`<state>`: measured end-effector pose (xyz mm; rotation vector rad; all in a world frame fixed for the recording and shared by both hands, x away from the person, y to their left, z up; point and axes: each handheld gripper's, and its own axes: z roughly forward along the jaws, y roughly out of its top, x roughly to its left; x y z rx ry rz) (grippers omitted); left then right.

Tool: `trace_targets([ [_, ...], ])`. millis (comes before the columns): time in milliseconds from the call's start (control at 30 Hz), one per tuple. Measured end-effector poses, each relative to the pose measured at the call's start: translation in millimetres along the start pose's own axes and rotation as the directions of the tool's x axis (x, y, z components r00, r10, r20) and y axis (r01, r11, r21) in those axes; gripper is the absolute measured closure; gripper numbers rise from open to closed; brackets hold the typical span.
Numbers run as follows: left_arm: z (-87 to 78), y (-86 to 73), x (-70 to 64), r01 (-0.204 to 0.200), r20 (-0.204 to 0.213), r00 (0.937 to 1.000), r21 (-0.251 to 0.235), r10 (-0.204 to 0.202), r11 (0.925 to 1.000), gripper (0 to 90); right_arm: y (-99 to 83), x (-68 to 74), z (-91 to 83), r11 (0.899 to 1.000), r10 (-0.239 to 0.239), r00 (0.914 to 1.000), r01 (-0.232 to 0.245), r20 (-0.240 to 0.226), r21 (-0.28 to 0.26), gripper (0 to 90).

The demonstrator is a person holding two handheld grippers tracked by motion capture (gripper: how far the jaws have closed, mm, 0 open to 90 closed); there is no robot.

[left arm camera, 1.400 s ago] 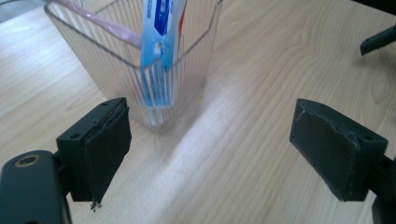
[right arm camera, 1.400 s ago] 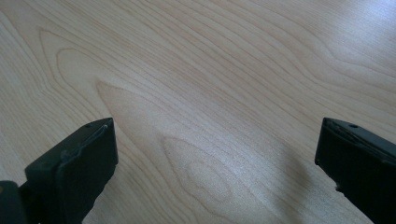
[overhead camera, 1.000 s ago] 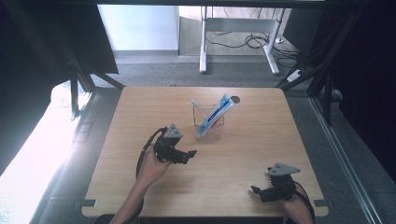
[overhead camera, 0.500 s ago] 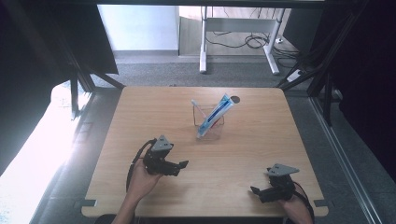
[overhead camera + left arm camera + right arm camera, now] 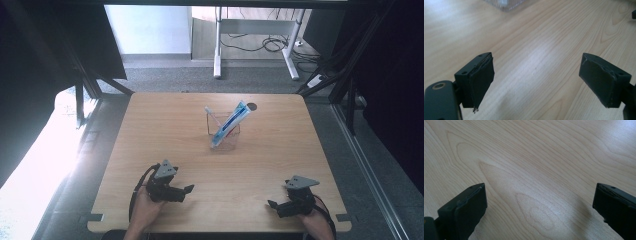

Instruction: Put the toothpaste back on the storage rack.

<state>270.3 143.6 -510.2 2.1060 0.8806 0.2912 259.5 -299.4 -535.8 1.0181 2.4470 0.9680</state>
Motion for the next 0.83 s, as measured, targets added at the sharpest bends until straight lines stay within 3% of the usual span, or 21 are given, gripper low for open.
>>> trace_targets([
  [267,9.6,-14.9,-1.2,-0.016,-0.035,0.9992,0.067,0.019,0.9976,13.1,0.0,0.8,0.7,1.0,-0.005,1.0,0.005,0.0,0.003,0.0],
  [400,14.1,-17.7,-4.4,-0.017,-0.027,0.9994,0.082,0.019,0.9965,13.2,0.2,1.0,0.6,1.0,-0.006,1.0,0.006,0.0,0.001,0.0],
  [567,21.6,-21.3,-6.7,-0.041,-0.03,0.9985,0.138,0.045,0.9896,13.2,0.2,1.3,0.8,1.0,-0.01,0.9999,0.01,-0.003,0.004,0.0],
  [833,21.3,-21.3,-5.1,-0.032,-0.046,0.9982,0.137,0.039,0.99,13.2,0.1,1.5,1.5,1.0,-0.016,0.9998,0.016,-0.007,0.002,0.0],
])
